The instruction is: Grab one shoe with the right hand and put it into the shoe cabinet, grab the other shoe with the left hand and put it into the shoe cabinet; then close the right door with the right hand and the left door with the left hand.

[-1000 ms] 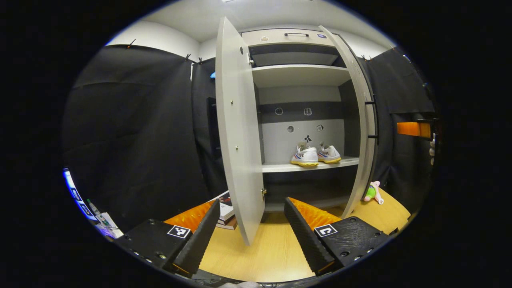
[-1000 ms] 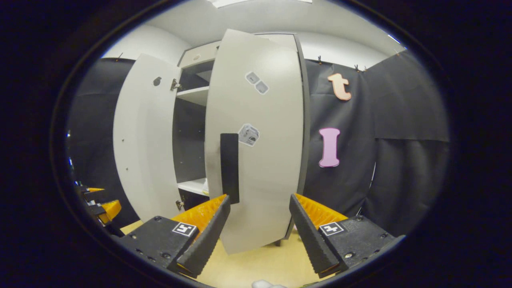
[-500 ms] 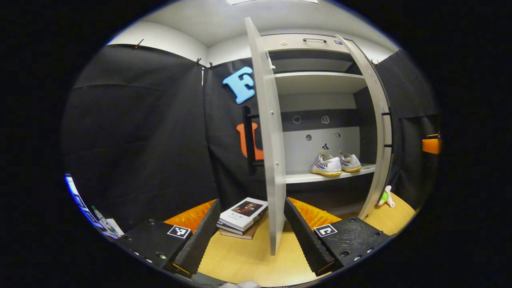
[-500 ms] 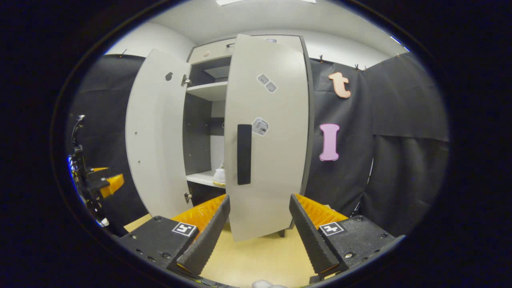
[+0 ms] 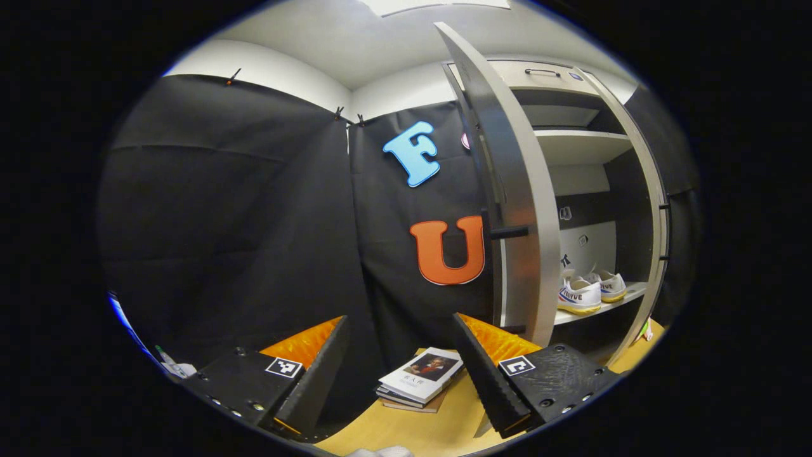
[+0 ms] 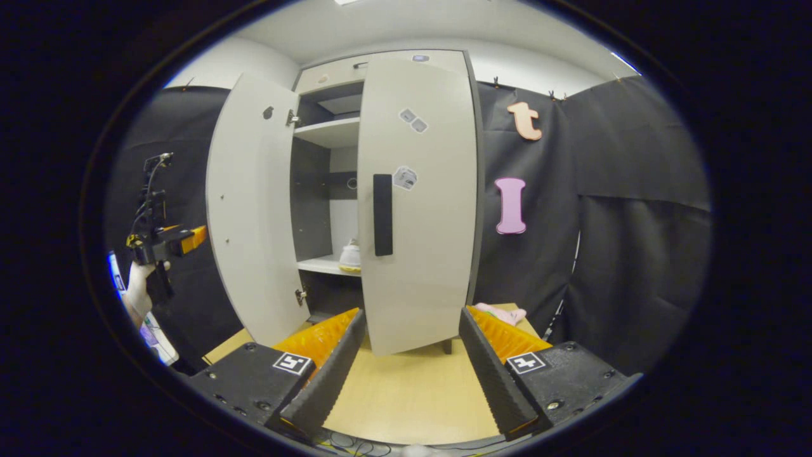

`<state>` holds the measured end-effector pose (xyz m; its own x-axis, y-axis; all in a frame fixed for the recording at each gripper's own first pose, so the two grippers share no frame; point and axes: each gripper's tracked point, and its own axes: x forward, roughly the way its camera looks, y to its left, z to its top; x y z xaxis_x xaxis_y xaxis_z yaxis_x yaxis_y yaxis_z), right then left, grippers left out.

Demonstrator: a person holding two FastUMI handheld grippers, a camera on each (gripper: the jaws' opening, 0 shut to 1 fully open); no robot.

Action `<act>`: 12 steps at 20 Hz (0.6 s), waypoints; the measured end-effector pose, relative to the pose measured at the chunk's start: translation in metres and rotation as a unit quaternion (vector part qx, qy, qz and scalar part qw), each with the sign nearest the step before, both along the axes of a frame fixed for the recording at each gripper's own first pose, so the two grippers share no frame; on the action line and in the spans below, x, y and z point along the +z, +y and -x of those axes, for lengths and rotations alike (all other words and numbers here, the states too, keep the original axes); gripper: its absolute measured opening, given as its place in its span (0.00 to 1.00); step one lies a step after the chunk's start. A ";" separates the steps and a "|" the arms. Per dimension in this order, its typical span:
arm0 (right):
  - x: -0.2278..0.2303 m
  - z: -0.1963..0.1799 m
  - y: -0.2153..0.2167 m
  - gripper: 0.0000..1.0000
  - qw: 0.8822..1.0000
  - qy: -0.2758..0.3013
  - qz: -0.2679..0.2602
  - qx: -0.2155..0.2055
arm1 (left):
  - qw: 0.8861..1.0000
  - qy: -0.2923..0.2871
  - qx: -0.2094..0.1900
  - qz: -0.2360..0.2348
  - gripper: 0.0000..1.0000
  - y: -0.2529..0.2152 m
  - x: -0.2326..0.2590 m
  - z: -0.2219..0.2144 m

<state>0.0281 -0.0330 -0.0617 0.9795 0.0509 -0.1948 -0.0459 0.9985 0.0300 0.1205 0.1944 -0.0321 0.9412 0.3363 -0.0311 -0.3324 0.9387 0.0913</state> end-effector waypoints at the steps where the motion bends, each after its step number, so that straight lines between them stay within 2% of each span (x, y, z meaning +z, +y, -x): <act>1: -0.001 0.003 -0.001 0.94 1.000 0.002 -0.001 -0.003 | 1.000 0.001 -0.003 -0.004 0.96 -0.001 0.001 -0.004; 2: -0.002 0.004 -0.002 0.94 1.000 0.003 -0.001 -0.005 | 1.000 0.000 -0.006 -0.010 1.00 -0.002 0.002 -0.008; 6: -0.001 0.011 -0.005 0.97 1.000 0.002 -0.002 -0.010 | 1.000 -0.006 -0.011 -0.025 0.92 -0.008 0.007 -0.012; 11: -0.001 0.013 -0.003 0.97 1.000 0.003 -0.003 -0.003 | 0.999 -0.004 -0.037 0.003 0.90 -0.022 0.004 -0.013; 12: 0.000 0.013 -0.003 0.94 1.000 0.002 -0.004 -0.002 | 0.999 -0.006 -0.039 0.003 0.90 -0.027 0.005 -0.012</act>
